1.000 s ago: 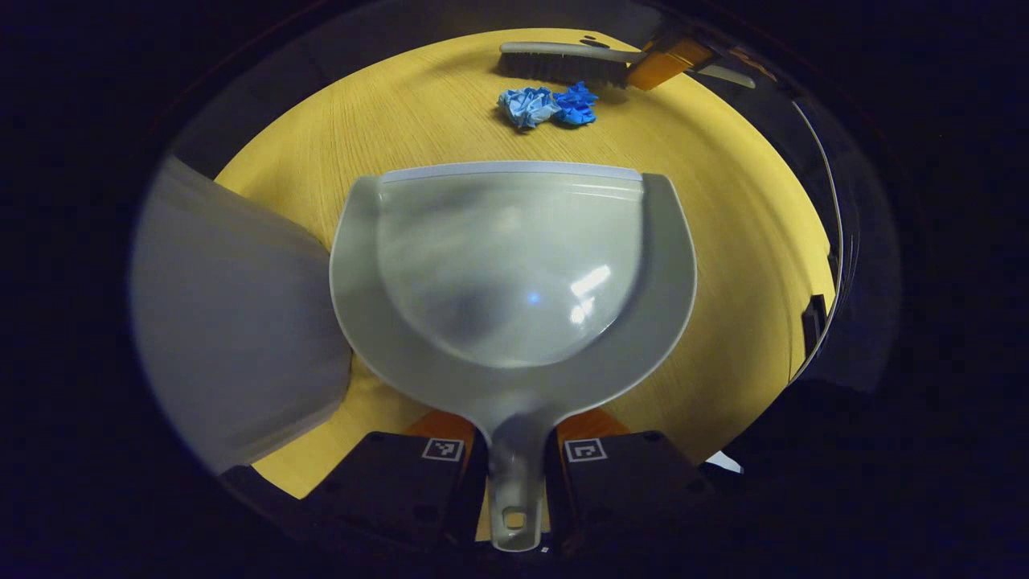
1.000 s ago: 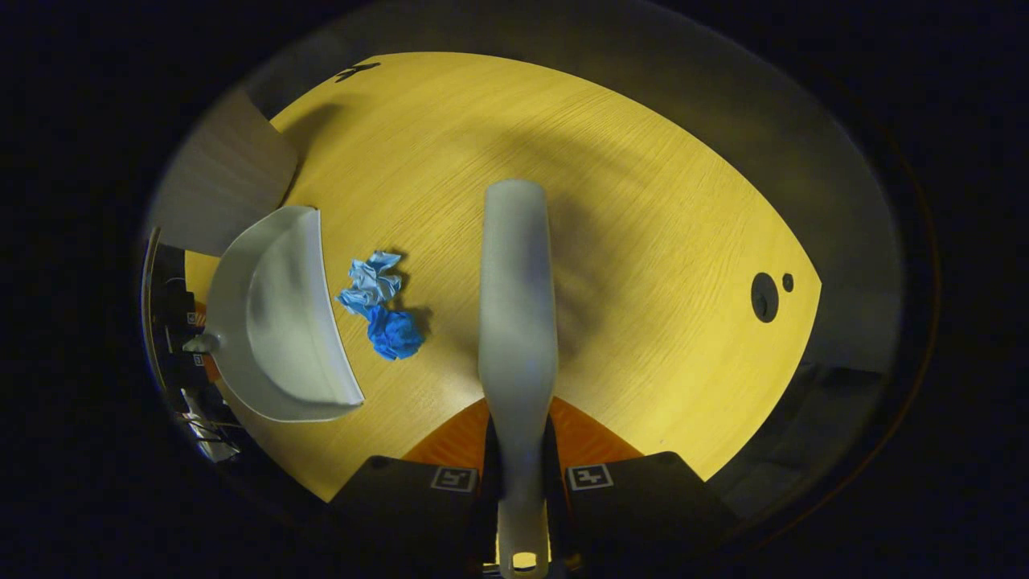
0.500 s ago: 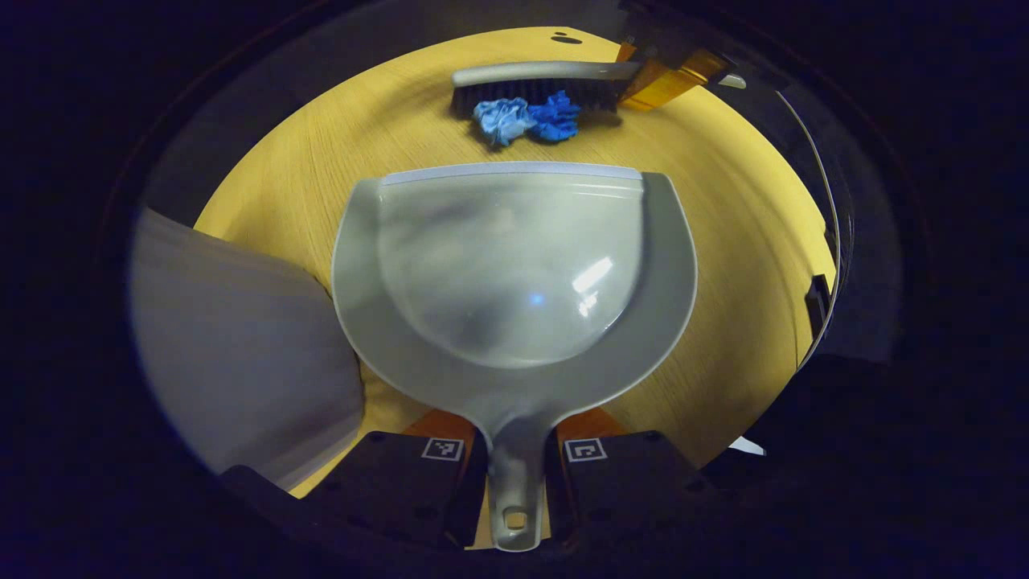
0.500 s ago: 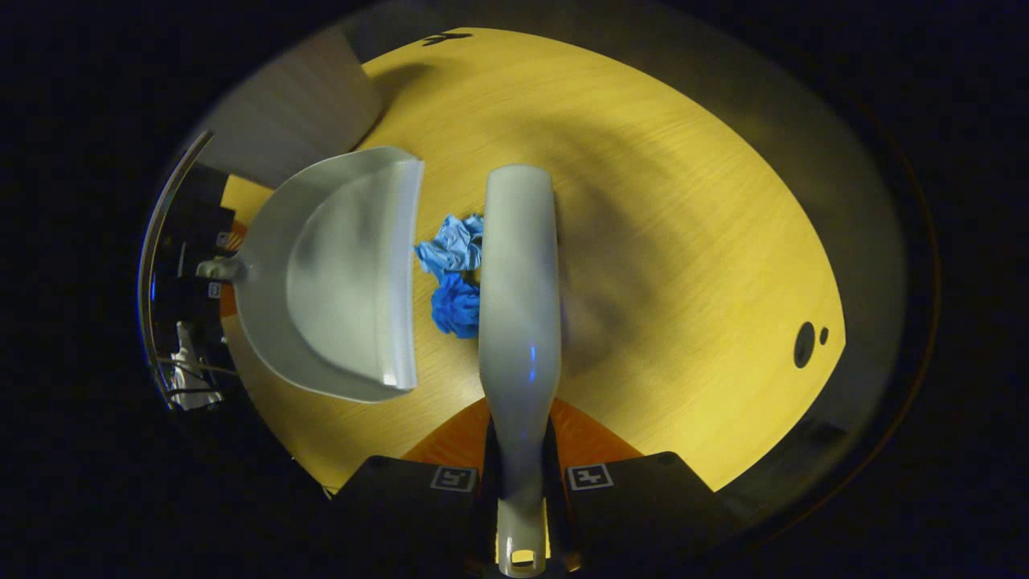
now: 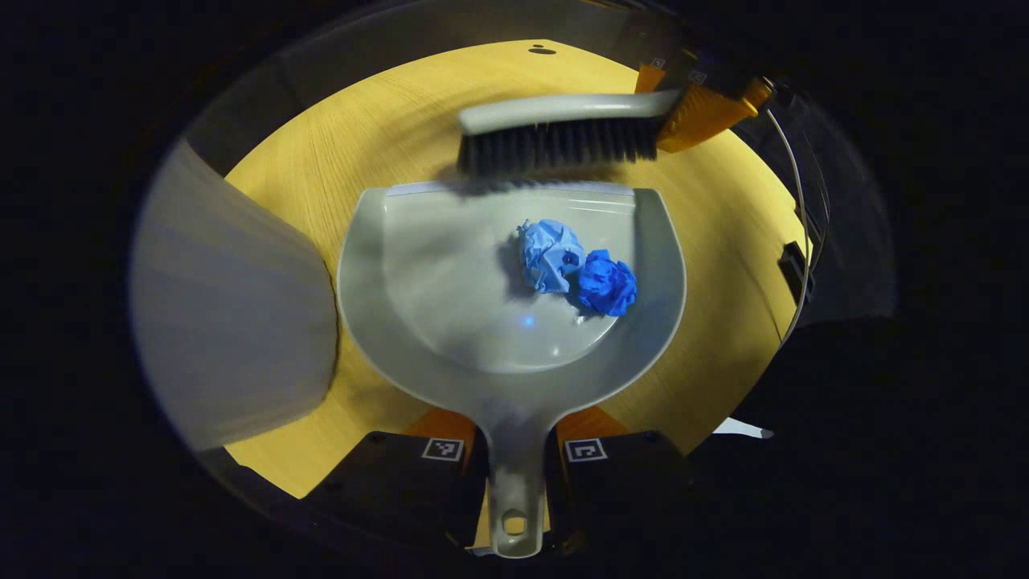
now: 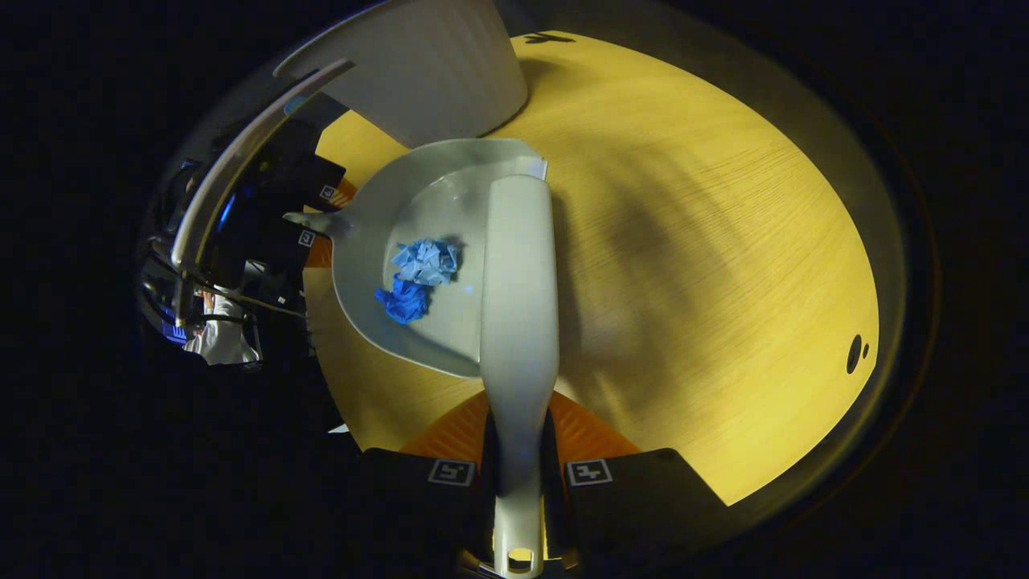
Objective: Pick up the small broom and dustpan from the desktop, sweep the trash into the dustpan with the broom, and then empty the trash into the garbage bin.
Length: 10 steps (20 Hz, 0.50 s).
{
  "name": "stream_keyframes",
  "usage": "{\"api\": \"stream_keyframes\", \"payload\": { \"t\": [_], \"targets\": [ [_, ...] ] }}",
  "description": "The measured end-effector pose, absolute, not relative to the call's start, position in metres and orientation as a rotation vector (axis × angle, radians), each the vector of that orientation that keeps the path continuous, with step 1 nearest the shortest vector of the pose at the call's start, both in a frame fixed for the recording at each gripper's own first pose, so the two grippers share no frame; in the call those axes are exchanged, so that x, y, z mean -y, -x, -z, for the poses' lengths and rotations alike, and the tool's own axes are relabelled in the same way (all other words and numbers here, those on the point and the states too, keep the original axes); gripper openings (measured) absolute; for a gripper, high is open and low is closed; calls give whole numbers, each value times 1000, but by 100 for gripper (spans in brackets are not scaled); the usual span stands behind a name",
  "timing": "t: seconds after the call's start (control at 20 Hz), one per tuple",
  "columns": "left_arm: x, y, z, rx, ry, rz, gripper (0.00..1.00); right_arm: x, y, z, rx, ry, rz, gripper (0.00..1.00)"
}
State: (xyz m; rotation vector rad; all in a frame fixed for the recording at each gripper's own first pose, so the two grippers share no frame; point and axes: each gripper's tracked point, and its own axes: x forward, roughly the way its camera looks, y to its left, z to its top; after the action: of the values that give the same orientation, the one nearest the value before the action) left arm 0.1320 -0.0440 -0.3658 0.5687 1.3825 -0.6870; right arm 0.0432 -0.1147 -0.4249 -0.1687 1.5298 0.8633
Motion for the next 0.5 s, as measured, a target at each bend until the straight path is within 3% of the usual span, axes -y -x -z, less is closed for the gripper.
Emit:
{"api": "stream_keyframes", "payload": {
  "t": [0.1,0.2,0.25,0.5],
  "targets": [
    [47,-133,365,-1372,-538,685,29,121,-44,425,-1519,157,-814,23],
    [47,-132,361,-1346,-515,691,30,136,-54,425,-1495,156,-754,32],
    [47,-133,364,-1326,-508,697,30,146,-60,421,-1487,152,-718,27],
    [47,-137,373,-1264,-499,747,29,203,-77,421,-1458,37,-503,27]
  ]
}}
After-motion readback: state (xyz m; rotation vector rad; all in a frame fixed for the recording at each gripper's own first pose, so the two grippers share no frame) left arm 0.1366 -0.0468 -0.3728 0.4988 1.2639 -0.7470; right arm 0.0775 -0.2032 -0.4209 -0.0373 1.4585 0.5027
